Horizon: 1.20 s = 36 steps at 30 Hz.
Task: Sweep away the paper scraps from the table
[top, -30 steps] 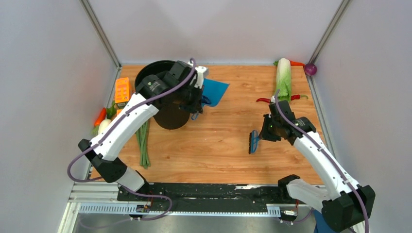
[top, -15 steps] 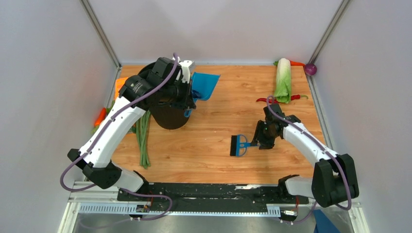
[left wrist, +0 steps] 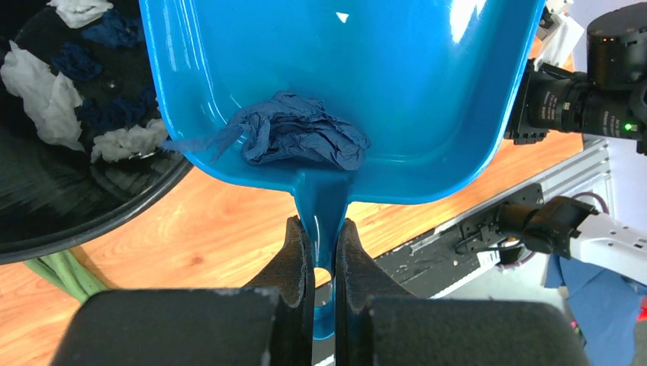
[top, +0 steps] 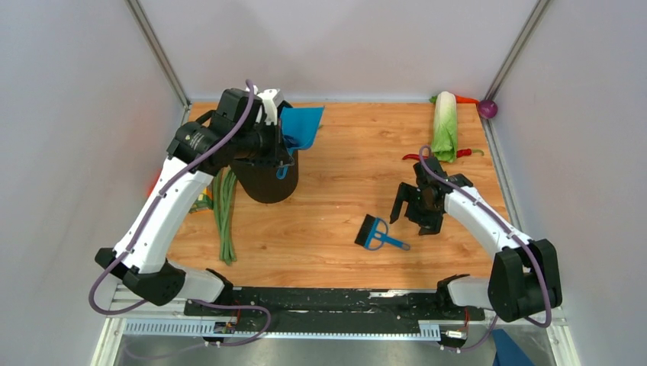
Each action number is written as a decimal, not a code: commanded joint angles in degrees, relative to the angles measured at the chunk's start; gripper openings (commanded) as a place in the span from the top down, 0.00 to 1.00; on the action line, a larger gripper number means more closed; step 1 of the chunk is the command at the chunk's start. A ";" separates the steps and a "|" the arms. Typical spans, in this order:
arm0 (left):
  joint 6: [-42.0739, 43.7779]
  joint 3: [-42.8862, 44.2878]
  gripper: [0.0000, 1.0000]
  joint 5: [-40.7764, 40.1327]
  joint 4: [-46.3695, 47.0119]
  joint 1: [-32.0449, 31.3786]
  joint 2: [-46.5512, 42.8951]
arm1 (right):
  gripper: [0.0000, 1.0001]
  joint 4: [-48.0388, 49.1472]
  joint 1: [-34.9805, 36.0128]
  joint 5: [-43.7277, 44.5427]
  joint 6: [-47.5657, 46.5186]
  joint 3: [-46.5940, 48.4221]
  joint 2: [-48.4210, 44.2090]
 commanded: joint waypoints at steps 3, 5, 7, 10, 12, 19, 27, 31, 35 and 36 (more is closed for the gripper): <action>-2.45 1.06 1.00 2.42 3.45 3.37 -0.80 | 0.06 -2.00 0.25 -0.45 -0.69 4.59 -1.09; -4.12 0.63 1.00 2.42 4.07 4.95 -1.15 | 0.06 -2.35 0.16 -0.45 -0.60 5.03 -1.70; -5.97 -0.60 1.00 3.56 5.73 6.36 -2.03 | 0.06 -2.61 0.25 -0.10 -0.52 5.47 -2.32; -8.52 -1.92 1.00 5.05 8.10 8.29 -3.00 | 0.06 -2.70 0.25 -0.36 -0.60 6.09 -2.85; -11.24 -4.03 1.00 7.51 11.34 10.39 -4.57 | 0.06 -2.79 0.25 -0.89 -0.60 6.35 -2.85; -22.57 -18.96 1.00 20.77 27.35 18.40 -9.06 | 0.05 -2.35 0.25 -1.16 -0.69 7.58 -2.76; -28.90 -24.94 1.00 24.99 37.61 21.82 -11.34 | 0.05 -2.09 0.16 -3.00 -1.74 6.53 -2.58; -44.26 -40.55 1.00 31.24 60.23 25.86 -16.34 | 0.05 -2.00 0.16 -3.79 -2.45 6.09 -3.11; -60.61 -51.82 1.00 32.92 81.27 29.21 -19.52 | 0.05 -2.00 0.08 -4.23 -3.85 6.62 -2.94; -62.12 -52.80 1.00 33.01 84.89 29.65 -19.61 | 0.05 -1.91 0.07 -4.23 -4.20 6.79 -2.76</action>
